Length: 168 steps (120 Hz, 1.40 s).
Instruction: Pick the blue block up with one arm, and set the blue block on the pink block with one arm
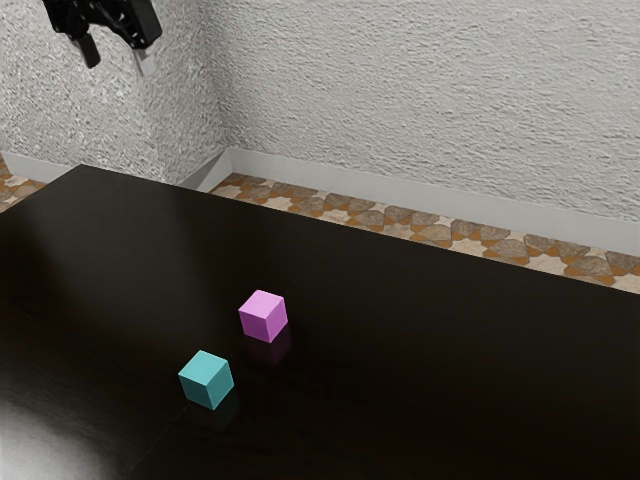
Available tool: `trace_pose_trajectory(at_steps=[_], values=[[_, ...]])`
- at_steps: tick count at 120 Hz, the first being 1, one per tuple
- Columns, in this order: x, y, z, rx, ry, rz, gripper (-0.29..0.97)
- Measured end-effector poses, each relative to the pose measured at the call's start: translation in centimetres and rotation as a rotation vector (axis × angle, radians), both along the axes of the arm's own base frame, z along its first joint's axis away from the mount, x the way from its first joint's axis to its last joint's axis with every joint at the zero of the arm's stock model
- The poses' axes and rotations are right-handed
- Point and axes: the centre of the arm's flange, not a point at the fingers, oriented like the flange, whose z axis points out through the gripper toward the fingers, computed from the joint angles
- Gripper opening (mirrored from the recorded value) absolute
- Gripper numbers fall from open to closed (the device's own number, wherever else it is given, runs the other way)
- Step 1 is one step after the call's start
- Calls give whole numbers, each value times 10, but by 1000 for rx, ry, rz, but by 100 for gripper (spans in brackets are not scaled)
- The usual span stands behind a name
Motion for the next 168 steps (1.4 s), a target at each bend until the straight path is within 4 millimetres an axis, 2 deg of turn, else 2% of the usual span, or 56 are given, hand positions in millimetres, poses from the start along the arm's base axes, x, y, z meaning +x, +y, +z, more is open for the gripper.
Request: trace_pose_trajectory(at_steps=[9,15,24,45,57,65,91,130,146,168], values=[[2,0,-4,0,13,3,68],[4,-1,-19,4,35,4,68],[6,-7,-58,24,92,-3,68],[3,-21,-178,52,219,-30,68],[4,-22,-229,46,240,-35,68],[2,-23,-254,44,233,-38,68],[-6,-22,-317,37,193,-45,68],[-31,-19,-393,26,135,-54,68],[-35,-19,-411,22,103,-57,68],[-29,-19,-433,13,79,-58,68]])
